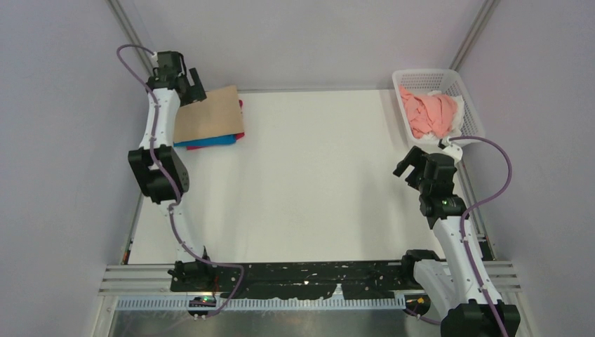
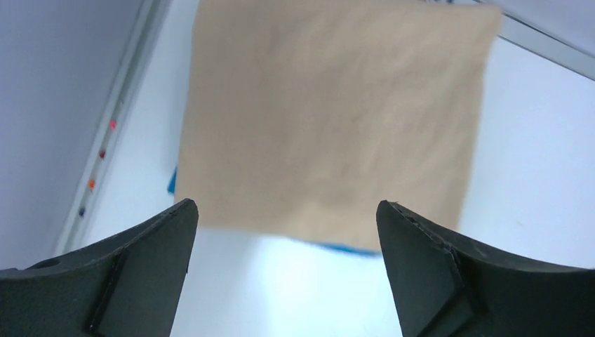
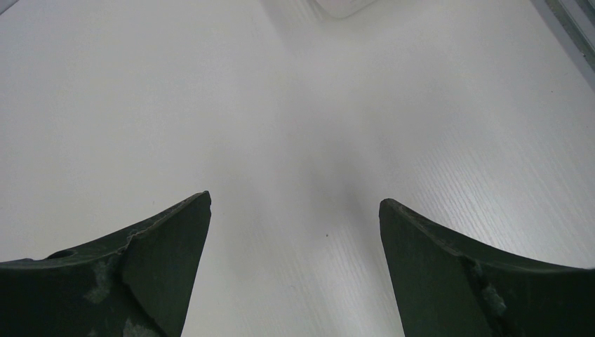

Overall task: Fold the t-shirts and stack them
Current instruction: Reset both arms

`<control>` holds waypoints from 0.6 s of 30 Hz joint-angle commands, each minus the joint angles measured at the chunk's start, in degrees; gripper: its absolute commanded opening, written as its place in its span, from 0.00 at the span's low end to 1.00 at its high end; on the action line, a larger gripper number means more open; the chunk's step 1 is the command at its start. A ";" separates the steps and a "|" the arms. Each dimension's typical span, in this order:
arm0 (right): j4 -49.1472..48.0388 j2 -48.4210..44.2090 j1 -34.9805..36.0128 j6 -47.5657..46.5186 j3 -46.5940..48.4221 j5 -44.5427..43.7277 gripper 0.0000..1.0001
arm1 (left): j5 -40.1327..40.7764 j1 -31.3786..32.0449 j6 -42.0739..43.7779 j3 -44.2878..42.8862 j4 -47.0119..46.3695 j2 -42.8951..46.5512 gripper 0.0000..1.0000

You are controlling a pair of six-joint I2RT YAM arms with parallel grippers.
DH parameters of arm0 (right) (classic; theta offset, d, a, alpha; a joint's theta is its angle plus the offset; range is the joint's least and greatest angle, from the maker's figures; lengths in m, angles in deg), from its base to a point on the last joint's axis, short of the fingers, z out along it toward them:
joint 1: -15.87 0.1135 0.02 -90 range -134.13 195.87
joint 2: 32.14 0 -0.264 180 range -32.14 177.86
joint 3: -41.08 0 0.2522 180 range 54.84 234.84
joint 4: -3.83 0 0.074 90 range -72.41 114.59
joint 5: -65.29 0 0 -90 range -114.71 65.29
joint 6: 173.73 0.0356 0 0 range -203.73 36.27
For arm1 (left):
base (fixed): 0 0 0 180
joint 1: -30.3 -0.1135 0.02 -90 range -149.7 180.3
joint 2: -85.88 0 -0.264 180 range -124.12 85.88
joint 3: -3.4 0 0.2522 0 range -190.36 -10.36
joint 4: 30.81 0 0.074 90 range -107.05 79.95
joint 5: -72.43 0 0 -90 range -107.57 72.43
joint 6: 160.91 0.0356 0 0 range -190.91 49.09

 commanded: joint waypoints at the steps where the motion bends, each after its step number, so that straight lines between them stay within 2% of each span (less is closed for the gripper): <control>1: 0.70 -3.88 -0.25 0.16 0.97 1.66 0.95 | -4.44 4.29 -10.91 22.32 -10.98 23.98 1.00; 5: 3.27 -6.79 -0.26 0.17 -0.73 5.52 0.95 | 1.84 13.52 -15.75 45.36 -20.41 42.00 1.00; 8: 3.94 -9.16 -0.26 0.20 -3.10 7.02 0.95 | 6.97 22.42 -17.09 58.93 -22.65 51.22 1.00; 12: 4.82 -13.45 -0.27 -0.03 -5.85 6.49 0.95 | 8.18 30.58 -20.60 77.18 -29.59 61.47 1.00; 16: 3.49 -16.22 -0.26 -0.09 -7.67 6.82 0.95 | 5.79 33.41 -25.03 87.82 -32.90 68.56 1.00; 18: 3.59 -16.55 -0.26 -0.29 -7.77 6.64 0.95 | 6.56 34.00 -25.06 89.23 -31.70 71.02 1.00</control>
